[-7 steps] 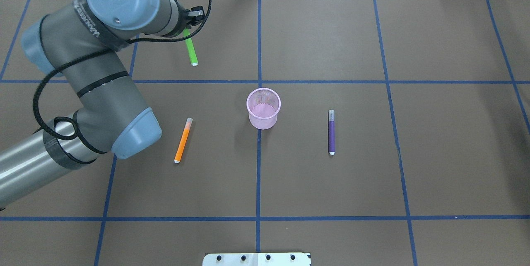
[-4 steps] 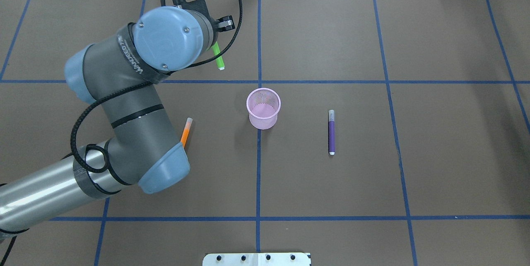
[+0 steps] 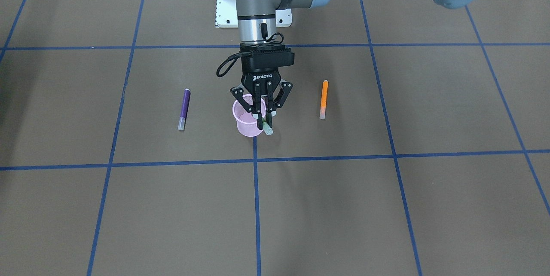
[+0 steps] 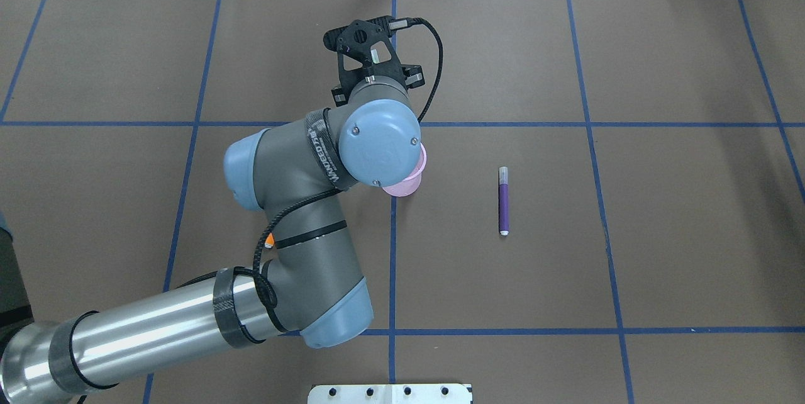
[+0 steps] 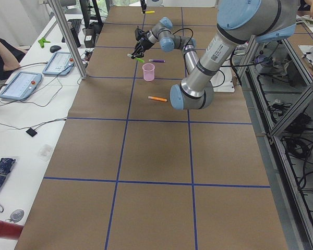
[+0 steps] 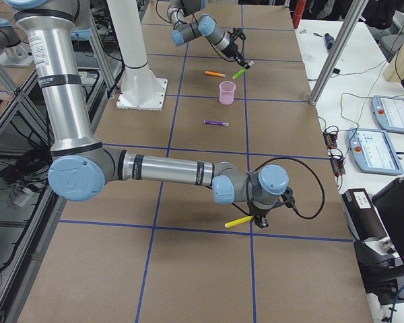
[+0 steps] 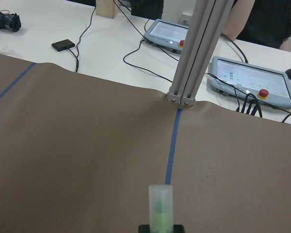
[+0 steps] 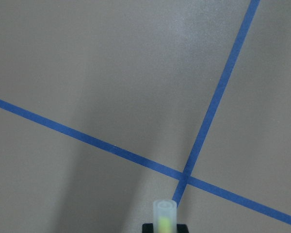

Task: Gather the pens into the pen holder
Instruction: 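Swing the left gripper with the green marker over the pink cup, then lower the green marker into the pink cup and open the left gripper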

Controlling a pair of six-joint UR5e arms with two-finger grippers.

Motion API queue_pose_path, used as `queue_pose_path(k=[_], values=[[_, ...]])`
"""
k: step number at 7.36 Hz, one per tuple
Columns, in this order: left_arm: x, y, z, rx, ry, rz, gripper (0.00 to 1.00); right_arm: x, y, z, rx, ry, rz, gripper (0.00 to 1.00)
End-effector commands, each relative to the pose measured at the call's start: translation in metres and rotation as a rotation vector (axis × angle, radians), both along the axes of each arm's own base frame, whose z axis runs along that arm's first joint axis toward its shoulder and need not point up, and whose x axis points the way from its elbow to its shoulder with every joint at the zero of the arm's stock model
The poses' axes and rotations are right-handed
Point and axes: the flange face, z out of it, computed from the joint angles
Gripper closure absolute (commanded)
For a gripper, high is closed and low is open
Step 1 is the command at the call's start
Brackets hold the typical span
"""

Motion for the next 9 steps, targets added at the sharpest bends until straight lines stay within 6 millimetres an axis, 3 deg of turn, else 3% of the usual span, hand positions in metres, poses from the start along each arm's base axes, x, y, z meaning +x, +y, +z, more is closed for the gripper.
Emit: queue_pose_path(k=[1,9], values=[[0.021,-0.001,0.013,0.005,-0.03,-0.018,1.0,0.0,-0.001,-0.002,-0.003,0.0,0.008,1.0],[0.051,0.036,0.02,0.03,-0.04,0.015,1.0,0.001,-0.001,-0.004,-0.001,0.001,0.011,1.0]])
